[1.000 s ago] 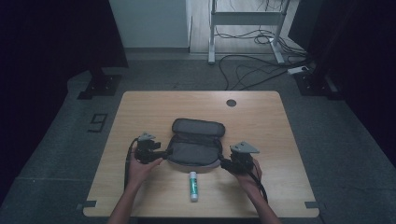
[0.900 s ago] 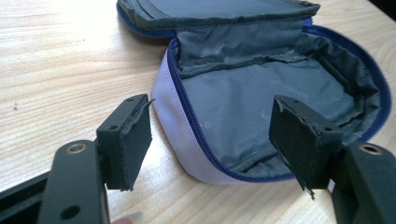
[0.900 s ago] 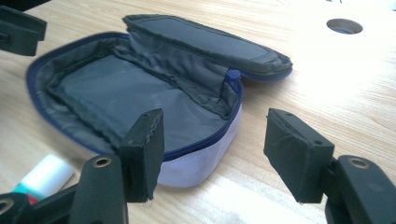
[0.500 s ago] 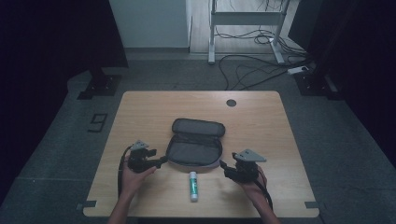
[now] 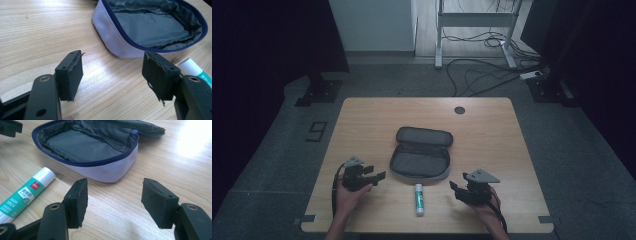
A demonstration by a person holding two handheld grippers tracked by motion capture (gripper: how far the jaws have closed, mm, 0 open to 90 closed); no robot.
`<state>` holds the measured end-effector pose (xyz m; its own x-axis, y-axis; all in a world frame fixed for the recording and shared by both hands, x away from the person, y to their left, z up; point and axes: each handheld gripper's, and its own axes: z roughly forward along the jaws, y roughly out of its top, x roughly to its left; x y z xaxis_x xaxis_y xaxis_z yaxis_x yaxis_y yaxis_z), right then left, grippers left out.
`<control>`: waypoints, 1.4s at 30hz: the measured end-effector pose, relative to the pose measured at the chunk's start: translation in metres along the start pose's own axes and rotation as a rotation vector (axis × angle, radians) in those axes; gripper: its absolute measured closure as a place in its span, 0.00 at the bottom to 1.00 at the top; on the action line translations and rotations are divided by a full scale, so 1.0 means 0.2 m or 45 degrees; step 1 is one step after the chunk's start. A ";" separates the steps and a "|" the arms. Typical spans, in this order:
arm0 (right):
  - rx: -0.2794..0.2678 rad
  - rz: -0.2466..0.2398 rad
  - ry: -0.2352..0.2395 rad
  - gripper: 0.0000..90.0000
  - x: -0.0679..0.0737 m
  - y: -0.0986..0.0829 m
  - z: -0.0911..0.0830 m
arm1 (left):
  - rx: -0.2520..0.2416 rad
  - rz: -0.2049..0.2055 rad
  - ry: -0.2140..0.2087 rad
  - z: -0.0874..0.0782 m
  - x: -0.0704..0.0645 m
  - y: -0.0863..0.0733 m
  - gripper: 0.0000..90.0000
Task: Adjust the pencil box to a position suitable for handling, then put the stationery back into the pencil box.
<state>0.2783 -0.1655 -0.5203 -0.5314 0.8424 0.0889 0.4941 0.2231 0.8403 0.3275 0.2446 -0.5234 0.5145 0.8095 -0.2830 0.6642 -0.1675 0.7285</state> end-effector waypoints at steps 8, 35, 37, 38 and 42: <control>-0.021 -0.009 0.006 0.43 0.03 0.02 -0.01 | 0.016 0.001 -0.002 0.02 -0.01 0.00 0.37; 0.027 -0.150 0.212 0.44 0.43 0.07 0.13 | 0.047 -0.017 -0.007 0.04 -0.02 -0.01 0.38; 0.043 -0.160 0.221 0.44 0.46 0.07 0.16 | 0.046 -0.019 -0.007 0.04 -0.02 -0.01 0.38; 0.054 -0.166 0.222 0.44 0.47 0.07 0.17 | 0.046 -0.020 -0.006 0.04 -0.01 -0.01 0.38; 0.086 -0.166 0.226 0.45 0.49 0.06 0.22 | 0.051 -0.023 -0.006 0.03 -0.01 -0.02 0.38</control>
<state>0.2623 -0.0577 -0.5255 -0.7035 0.7062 0.0798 0.4553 0.3616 0.8136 0.3277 0.2394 -0.5294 0.5046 0.8099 -0.2991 0.6946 -0.1750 0.6977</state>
